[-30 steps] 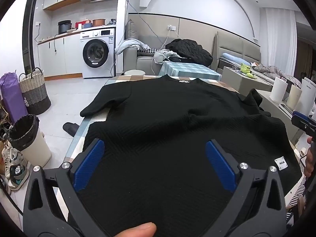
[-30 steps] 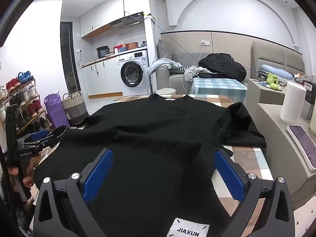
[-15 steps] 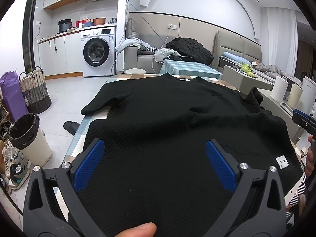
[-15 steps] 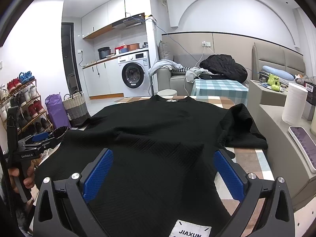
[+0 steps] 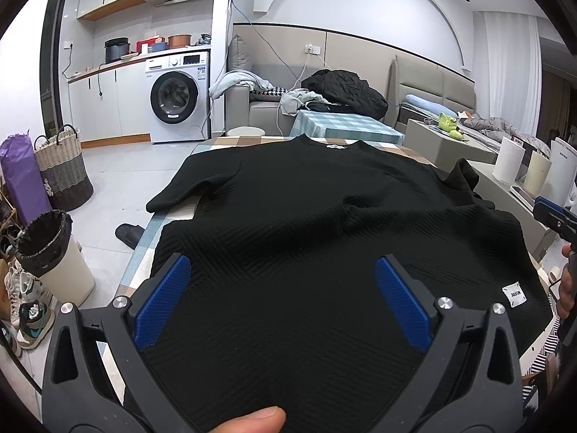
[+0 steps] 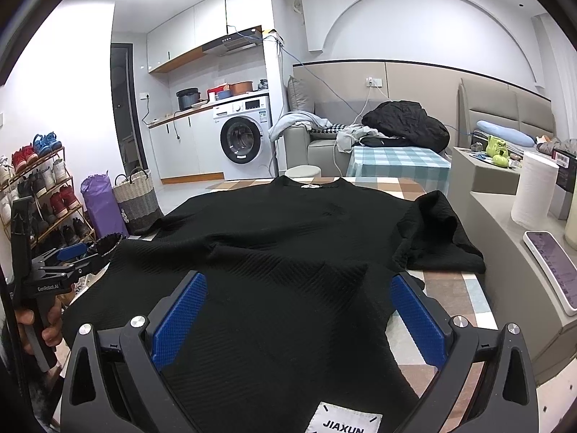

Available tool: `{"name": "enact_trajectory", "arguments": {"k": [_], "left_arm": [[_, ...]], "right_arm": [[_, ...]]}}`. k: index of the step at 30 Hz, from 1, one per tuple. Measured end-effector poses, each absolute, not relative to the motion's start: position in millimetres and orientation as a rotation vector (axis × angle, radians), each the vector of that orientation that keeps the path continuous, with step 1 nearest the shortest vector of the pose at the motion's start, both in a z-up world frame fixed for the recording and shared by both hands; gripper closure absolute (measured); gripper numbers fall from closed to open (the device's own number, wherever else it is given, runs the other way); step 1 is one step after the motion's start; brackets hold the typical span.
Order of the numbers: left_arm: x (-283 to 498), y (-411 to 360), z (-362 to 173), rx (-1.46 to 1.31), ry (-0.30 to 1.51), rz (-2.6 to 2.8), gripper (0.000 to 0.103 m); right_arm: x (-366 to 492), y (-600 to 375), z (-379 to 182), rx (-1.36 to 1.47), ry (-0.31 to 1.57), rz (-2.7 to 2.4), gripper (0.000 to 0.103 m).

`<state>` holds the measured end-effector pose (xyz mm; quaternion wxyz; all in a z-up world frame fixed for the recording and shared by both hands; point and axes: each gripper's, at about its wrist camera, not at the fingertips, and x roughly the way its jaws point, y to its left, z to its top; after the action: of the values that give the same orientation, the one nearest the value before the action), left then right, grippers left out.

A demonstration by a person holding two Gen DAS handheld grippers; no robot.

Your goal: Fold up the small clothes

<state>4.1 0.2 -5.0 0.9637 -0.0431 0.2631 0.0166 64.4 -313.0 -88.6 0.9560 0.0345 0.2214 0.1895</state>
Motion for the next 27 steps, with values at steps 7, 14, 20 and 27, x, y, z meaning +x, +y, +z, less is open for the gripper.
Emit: {"name": "enact_trajectory", "arguments": {"k": [7, 14, 20, 27], "left_arm": [[4.4, -0.2, -5.3, -0.085, 0.531, 0.034, 0.001], [4.4, -0.1, -5.4, -0.086, 0.532, 0.033, 0.001], [3.8, -0.2, -5.2, -0.085, 0.53, 0.034, 0.001], [3.8, -0.4, -5.2, -0.084, 0.53, 0.033, 0.001]], "right_arm": [[65.0, -310.9, -89.0, 0.065, 0.457, 0.384, 0.0], [66.0, -310.7, -89.4, 0.068, 0.453, 0.394, 0.0], [67.1, -310.5, -90.1, 0.067, 0.453, 0.391, 0.0], [67.1, -311.2, -91.4, 0.065, 0.453, 0.388, 0.0]]}}
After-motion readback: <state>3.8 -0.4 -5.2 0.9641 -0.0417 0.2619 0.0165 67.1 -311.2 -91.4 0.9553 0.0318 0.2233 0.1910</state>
